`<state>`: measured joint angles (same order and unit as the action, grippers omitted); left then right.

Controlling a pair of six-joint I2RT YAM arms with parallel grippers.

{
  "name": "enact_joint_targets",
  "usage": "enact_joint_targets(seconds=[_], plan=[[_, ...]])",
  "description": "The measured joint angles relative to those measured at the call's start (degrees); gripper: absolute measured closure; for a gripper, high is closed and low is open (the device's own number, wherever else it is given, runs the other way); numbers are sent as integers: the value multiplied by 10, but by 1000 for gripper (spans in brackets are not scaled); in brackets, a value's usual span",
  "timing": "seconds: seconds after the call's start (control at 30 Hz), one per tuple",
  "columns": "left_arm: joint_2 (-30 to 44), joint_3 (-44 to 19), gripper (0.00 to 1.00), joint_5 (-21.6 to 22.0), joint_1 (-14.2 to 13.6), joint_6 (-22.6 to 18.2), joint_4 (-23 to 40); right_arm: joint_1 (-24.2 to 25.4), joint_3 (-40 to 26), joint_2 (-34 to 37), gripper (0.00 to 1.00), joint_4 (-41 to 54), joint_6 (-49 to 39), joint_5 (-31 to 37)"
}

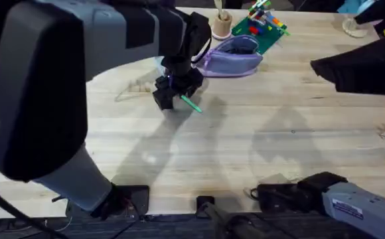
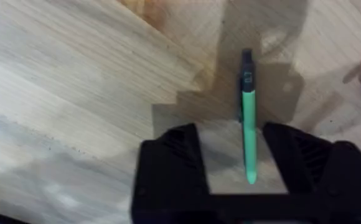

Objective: Unzip the bag, pick up the pens from the table one at a time and place them inside, then zip the bag closed.

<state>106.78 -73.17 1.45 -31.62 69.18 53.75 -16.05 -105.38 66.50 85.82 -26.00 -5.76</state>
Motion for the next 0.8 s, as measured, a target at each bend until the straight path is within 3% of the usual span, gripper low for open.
enact_joint_targets(seconds=[0.37, 0.8], plan=[[0, 0, 933, -4, 0, 3, -13, 0, 0, 0, 6, 0, 0, 0], [2, -9, 958, -6, 8, 3, -6, 0, 0, 0, 6, 0, 0, 0]])
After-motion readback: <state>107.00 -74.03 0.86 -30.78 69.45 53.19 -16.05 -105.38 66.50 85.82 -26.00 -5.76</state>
